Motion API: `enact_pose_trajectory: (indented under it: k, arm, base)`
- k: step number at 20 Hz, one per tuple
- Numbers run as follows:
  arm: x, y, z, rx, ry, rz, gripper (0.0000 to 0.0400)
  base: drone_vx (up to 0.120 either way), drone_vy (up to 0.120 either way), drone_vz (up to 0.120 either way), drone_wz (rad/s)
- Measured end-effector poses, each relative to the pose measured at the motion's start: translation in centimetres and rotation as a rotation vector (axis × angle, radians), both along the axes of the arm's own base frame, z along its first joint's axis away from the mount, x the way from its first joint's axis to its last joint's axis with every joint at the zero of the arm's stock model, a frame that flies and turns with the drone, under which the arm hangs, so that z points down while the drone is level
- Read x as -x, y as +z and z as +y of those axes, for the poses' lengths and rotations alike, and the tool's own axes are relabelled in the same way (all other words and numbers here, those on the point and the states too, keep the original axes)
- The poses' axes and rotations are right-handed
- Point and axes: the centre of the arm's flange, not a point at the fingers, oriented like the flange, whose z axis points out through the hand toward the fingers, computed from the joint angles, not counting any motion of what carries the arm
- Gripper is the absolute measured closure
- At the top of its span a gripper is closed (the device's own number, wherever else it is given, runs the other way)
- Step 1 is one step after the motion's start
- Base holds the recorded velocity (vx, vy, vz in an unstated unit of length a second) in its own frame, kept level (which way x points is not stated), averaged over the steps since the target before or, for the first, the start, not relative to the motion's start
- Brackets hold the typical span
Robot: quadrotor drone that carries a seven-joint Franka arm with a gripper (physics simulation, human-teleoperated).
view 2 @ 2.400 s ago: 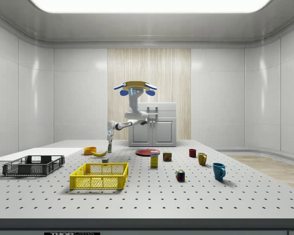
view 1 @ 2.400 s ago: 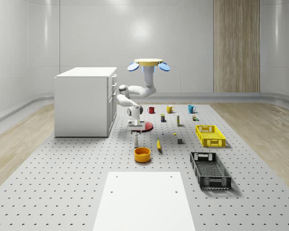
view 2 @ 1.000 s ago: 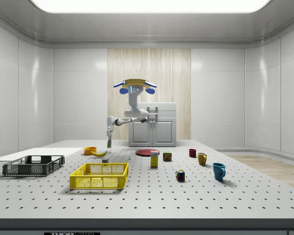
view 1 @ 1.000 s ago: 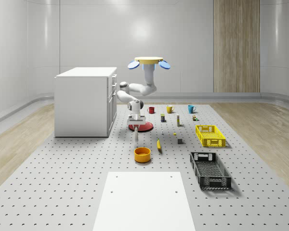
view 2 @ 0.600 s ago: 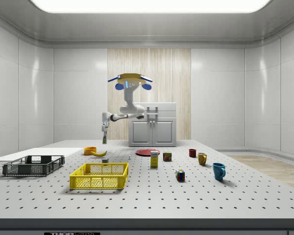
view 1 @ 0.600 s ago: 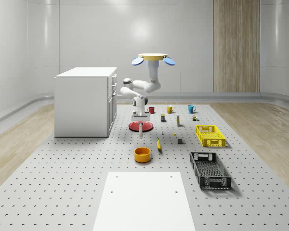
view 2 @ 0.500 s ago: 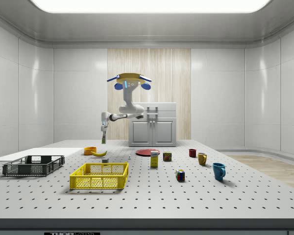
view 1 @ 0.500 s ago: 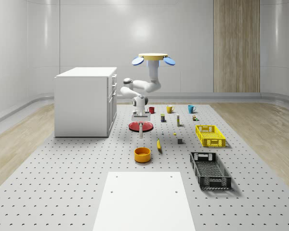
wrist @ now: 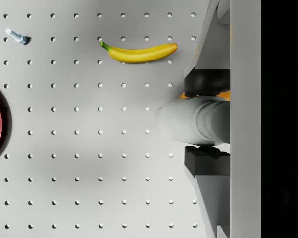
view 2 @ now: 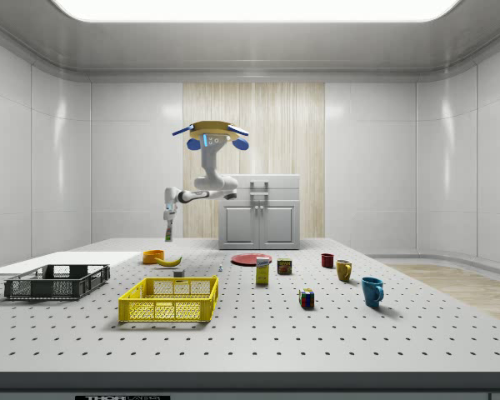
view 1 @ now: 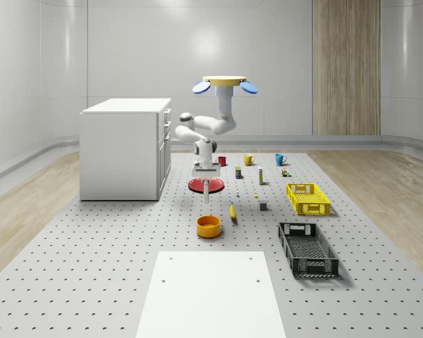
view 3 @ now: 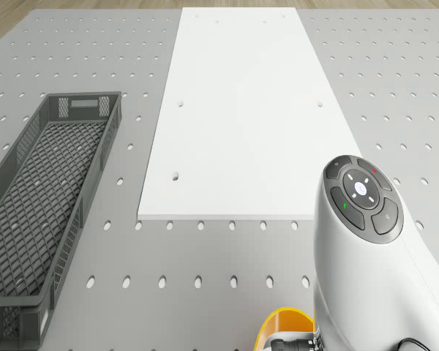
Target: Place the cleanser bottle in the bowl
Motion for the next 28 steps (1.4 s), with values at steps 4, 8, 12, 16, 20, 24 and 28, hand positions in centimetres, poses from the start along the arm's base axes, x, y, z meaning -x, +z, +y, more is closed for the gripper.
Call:
enact_pose_trajectory:
  k: [4, 8, 12, 16, 20, 24, 28]
  arm:
    - [0.00, -0.01, 0.00, 0.000, 0.000, 0.000, 0.0254]
    - [0.00, -0.01, 0.00, 0.000, 0.000, 0.000, 0.0254]
    - [0.00, -0.01, 0.00, 0.000, 0.000, 0.000, 0.0254]
    - [0.00, -0.01, 0.00, 0.000, 0.000, 0.000, 0.0254]
    - [0.00, -0.01, 0.00, 0.000, 0.000, 0.000, 0.0254]
    - [0.00, -0.01, 0.00, 0.000, 0.000, 0.000, 0.0254]
    - [0.00, 0.68, 0.00, 0.000, 0.000, 0.000, 0.0253]
  base:
    - [0.120, 0.000, 0.000, 0.000]
    - [0.120, 0.090, 0.000, 0.000]
    - [0.120, 0.000, -0.040, 0.000]
    - [0.110, 0.000, -0.100, 0.000]
    - [0.000, 0.000, -0.090, 0.000]
    - [0.000, 0.000, -0.120, 0.000]
    - [0.000, 0.000, -0.020, 0.000]
